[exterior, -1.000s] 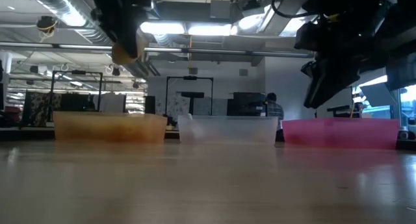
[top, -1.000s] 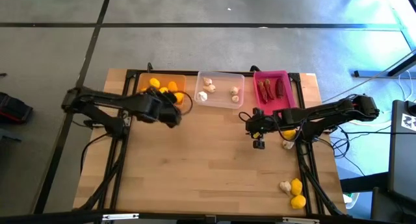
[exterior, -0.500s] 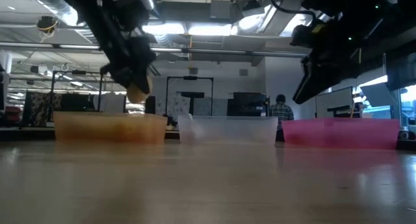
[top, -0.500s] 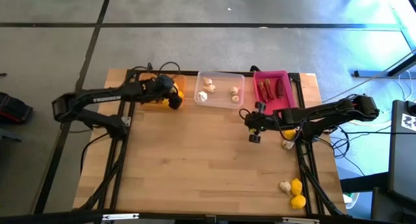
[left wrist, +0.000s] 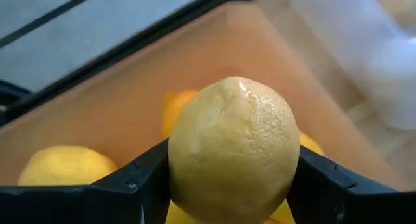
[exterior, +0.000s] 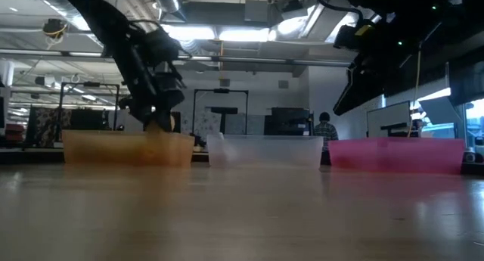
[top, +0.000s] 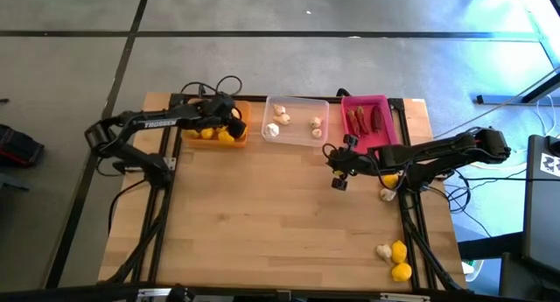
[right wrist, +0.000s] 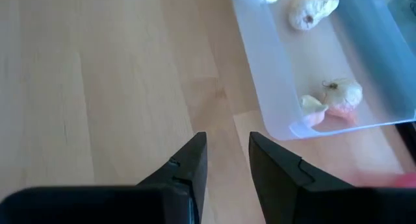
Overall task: Sort produce into baskets
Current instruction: Put the yellow lemon into the orange bin, then put the white garlic into the transparent bin
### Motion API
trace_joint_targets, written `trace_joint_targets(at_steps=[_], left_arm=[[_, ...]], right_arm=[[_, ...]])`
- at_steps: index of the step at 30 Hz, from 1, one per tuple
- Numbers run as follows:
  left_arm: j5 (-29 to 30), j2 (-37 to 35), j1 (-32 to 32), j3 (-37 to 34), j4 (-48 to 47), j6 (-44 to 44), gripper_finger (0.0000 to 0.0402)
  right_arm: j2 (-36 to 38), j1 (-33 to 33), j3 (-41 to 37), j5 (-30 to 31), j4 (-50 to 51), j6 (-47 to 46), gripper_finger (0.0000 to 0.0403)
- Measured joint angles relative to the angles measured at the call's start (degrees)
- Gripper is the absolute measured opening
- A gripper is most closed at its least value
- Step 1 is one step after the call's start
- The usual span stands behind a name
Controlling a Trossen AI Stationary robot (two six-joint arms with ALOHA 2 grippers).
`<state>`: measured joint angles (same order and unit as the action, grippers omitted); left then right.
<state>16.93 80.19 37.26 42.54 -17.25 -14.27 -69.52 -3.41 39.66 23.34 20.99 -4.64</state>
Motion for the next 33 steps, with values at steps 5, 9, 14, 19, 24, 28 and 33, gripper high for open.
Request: trace_joint_targets(at_steps=[5,9,14,19,24,28,33], left_arm=[[2.8,3.45,-0.02,0.0,-0.28,-1.03,0.0255],[3.35,4.84,-0.04,0.0,-0.22,-2.11,0.028],[3.57,4.82,-1.03,0.2,0.42,-2.53,0.029],[6.73,4.62,-1.91,0.94,-0.31,-4.29,0.0292],[6.58,4.26,-3.97,2.47,-1.87,-3.61,0.0292],[6.49,3.52,-6.86,3.88,-4.91,-4.26,0.0292],[6.49,1.39,-10.81,3.96,-4.91,-4.14,0.0292]], right_arm=[[0.0,0.16,0.0,-1.89,-0.73,-2.6,0.0111],[0.0,0.08,0.0,-1.93,-0.55,-2.6,0.0111],[0.0,0.08,0.0,-1.93,-0.61,-2.6,0.0111],[0.0,0.08,0.0,-2.16,-3.06,-5.79,0.0111],[0.39,0.08,0.15,-2.39,-2.93,-5.71,0.0111],[0.39,0.05,3.32,-4.02,3.38,-8.47,0.0111],[0.39,0.05,7.29,-5.91,11.03,-11.47,0.0111]])
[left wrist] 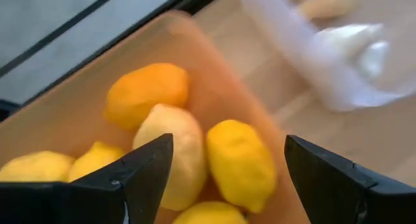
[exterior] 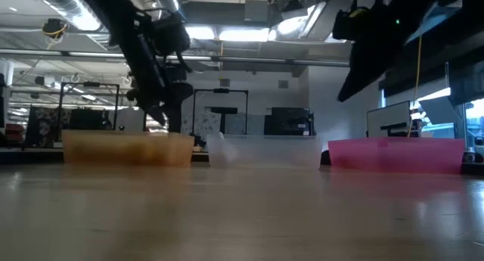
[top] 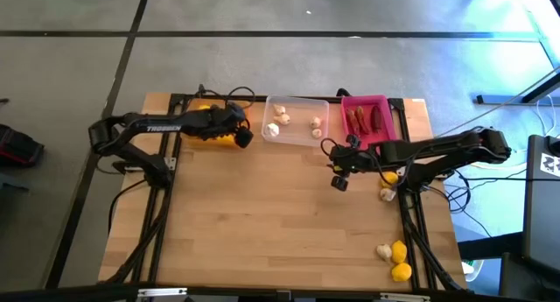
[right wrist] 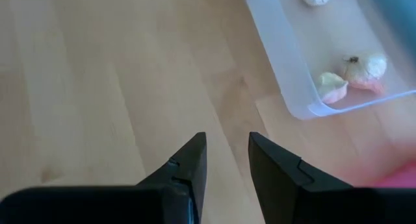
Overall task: Sort produce into baskets
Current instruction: Put the white garlic into the transparent bin
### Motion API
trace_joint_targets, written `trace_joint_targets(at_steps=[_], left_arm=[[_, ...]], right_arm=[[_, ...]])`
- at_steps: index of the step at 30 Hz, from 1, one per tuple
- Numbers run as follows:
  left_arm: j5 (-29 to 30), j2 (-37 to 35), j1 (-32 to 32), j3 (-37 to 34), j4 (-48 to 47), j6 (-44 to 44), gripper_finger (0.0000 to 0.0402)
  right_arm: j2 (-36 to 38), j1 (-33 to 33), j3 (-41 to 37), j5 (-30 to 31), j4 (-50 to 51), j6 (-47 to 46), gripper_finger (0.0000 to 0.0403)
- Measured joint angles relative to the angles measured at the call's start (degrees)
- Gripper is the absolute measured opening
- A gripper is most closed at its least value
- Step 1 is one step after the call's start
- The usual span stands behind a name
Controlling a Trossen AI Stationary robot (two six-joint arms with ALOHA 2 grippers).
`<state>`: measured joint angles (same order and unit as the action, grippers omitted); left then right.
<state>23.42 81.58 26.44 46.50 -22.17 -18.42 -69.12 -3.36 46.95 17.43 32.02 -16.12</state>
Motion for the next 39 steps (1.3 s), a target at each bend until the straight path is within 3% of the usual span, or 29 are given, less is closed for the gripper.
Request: trace_joint_targets(at_steps=[5,11,20,27,33,39], left_arm=[[0.29,-3.07,-4.27,0.07,0.07,-4.4,0.0292],[0.24,-4.68,-11.91,0.07,0.77,-9.56,0.0292],[0.29,-4.52,-21.59,0.07,2.41,-14.51,0.0292],[0.42,-4.51,-24.85,0.06,4.75,-13.16,0.0292],[0.44,-4.5,-26.08,0.06,4.9,-13.13,0.0292],[0.45,-4.5,-27.17,0.04,4.87,-12.74,0.0292]], right_arm=[[0.07,-0.02,4.11,-0.77,9.65,-2.18,0.0123],[0.09,-0.97,6.28,-7.78,18.33,-7.18,0.0167],[0.07,-12.54,4.97,-10.53,30.66,-17.44,0.0177],[-0.96,-20.58,4.93,-9.41,36.87,-30.45,0.0177],[-2.95,-23.4,4.91,-9.9,44.76,-41.08,0.0177],[-3.54,-25.29,3.35,-11.58,45.89,-47.49,0.0177]])
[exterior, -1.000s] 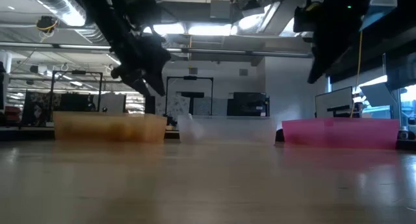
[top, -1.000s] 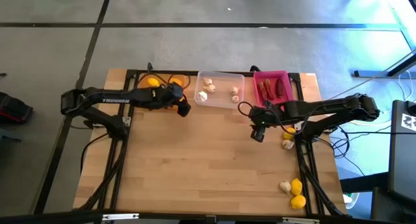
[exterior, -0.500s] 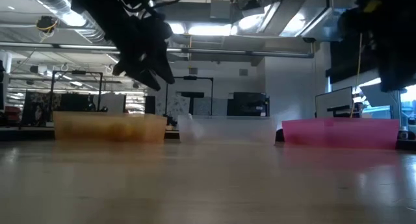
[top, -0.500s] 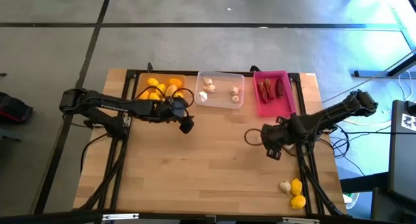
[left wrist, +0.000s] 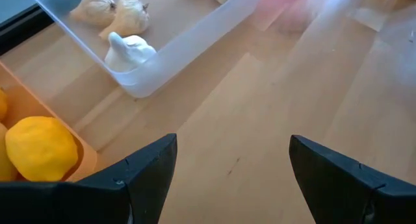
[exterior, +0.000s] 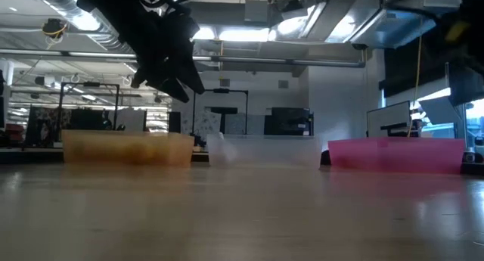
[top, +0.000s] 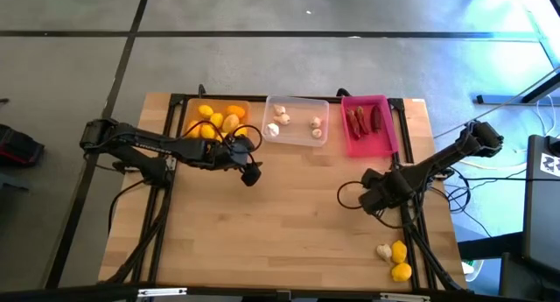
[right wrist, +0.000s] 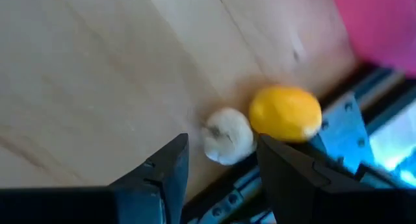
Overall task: Sort produce into baskets
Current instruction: Put the white garlic into the transparent bin
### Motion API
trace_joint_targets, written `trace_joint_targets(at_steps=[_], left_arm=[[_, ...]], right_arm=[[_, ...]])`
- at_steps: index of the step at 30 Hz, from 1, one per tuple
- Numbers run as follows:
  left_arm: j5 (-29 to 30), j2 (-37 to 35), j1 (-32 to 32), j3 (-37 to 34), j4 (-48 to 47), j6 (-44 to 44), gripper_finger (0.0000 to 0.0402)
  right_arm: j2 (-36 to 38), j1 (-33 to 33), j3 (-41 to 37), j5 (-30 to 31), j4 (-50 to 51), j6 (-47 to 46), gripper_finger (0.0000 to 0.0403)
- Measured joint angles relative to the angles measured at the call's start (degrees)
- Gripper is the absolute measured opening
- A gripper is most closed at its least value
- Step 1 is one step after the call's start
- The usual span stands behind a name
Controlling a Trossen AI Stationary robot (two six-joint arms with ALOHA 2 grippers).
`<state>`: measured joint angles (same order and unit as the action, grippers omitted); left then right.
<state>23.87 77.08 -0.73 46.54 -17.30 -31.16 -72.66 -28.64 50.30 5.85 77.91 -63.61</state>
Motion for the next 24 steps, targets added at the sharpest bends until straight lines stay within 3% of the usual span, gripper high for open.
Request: trace_joint_targets(at_steps=[7,18,24], left_arm=[[0.01,0.0,-0.14,-0.04,0.0,0.92,0.0292],[0.01,0.02,-0.12,-0.07,0.35,1.16,0.0292],[0.01,0.02,-0.12,-0.07,0.39,1.18,0.0292]], right_arm=[[-0.02,0.15,-8.12,-4.74,-2.24,-8.11,0.0177],[-0.68,0.33,-8.19,-5.51,-2.89,-8.38,0.0177],[-3.35,4.6,-8.19,-6.88,-2.9,-4.04,0.0177]])
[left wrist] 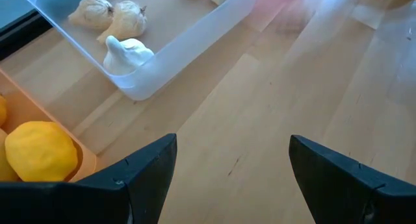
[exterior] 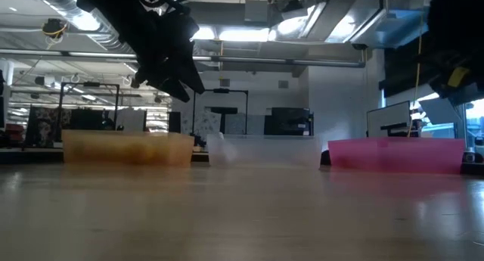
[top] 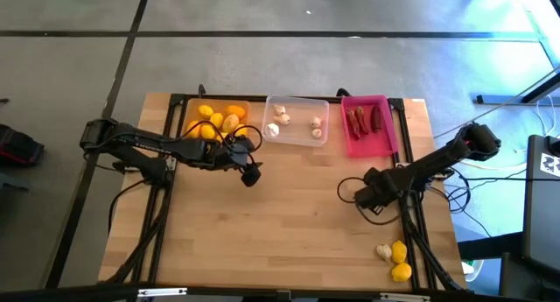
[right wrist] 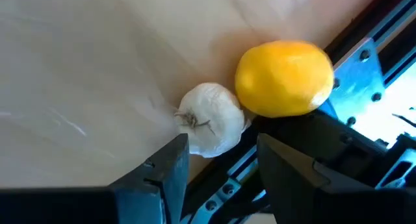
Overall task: Sort produce into baskets
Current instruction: Put the white garlic into the transparent bin
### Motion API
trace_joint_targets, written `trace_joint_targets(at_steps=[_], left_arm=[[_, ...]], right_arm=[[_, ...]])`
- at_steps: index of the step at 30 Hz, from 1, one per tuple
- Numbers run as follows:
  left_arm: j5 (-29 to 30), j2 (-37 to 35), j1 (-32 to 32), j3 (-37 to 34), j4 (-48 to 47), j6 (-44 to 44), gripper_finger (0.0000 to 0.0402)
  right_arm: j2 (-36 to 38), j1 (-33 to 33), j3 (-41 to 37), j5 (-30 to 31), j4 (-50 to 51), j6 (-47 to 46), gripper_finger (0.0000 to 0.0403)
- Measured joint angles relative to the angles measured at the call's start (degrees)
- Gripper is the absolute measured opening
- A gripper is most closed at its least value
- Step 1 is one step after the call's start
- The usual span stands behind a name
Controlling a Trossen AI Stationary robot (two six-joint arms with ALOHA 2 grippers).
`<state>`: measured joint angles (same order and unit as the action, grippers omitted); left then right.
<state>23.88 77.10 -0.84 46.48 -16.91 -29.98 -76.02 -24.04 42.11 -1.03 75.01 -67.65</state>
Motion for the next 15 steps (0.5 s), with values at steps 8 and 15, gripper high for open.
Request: trace_joint_targets(at_steps=[8,15], left_arm=[[0.0,0.0,0.0,-0.02,-0.02,0.37,0.0292],[0.17,0.02,0.02,-0.02,-0.04,0.94,0.0292]], right_arm=[[-5.73,6.08,-1.46,-4.11,-3.0,8.21,0.0177],[-9.12,8.82,-1.84,-4.57,-4.69,13.52,0.0177]])
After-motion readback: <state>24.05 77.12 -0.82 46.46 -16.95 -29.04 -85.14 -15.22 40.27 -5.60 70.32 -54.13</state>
